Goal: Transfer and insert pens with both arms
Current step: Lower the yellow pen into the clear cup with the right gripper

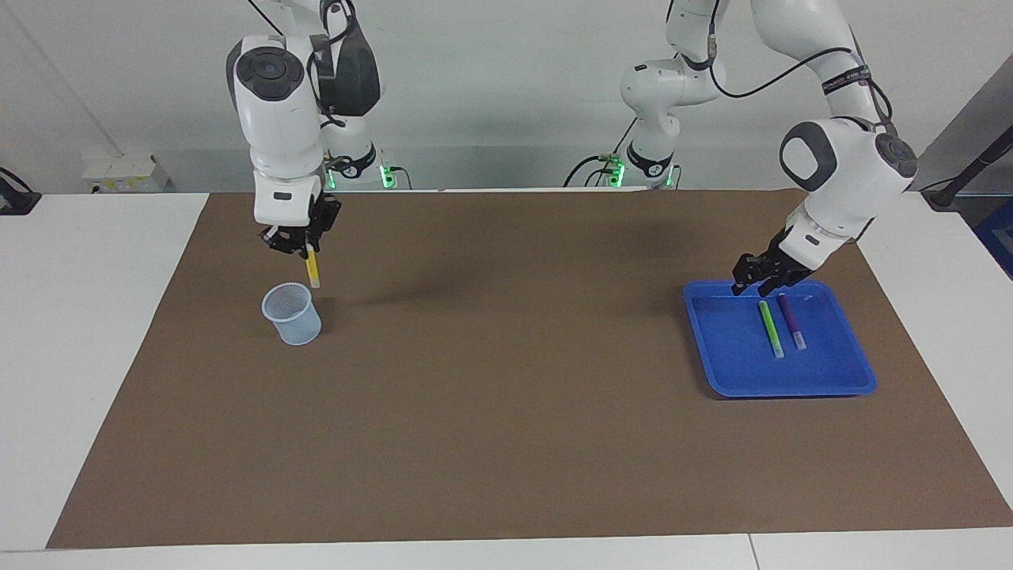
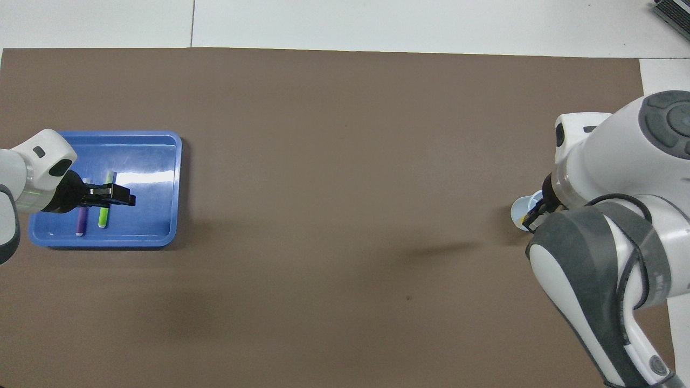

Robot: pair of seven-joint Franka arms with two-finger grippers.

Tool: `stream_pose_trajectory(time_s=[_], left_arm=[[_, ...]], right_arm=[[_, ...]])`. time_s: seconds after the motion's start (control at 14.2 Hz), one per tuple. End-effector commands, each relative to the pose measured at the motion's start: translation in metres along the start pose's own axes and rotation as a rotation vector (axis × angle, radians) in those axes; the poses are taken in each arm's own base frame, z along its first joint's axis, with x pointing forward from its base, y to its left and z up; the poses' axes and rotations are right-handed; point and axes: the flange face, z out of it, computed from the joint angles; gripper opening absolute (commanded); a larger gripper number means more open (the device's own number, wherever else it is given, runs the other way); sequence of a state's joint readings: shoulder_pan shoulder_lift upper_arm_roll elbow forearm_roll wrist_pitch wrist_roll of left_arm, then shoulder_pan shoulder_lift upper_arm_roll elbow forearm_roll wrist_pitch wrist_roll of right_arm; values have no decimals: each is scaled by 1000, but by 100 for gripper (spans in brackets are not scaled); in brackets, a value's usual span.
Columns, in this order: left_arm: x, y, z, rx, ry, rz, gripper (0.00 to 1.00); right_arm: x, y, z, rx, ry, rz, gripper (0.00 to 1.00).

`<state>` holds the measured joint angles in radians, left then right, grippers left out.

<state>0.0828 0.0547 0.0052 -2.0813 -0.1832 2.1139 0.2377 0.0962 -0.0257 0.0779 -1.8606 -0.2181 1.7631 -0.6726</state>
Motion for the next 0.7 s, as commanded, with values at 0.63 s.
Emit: stream_pose_trajectory(time_s=[0.63], left_arm=[[30, -63, 67, 99, 73, 47, 62]], right_arm=[[-39, 27, 62, -53, 26, -114, 0]])
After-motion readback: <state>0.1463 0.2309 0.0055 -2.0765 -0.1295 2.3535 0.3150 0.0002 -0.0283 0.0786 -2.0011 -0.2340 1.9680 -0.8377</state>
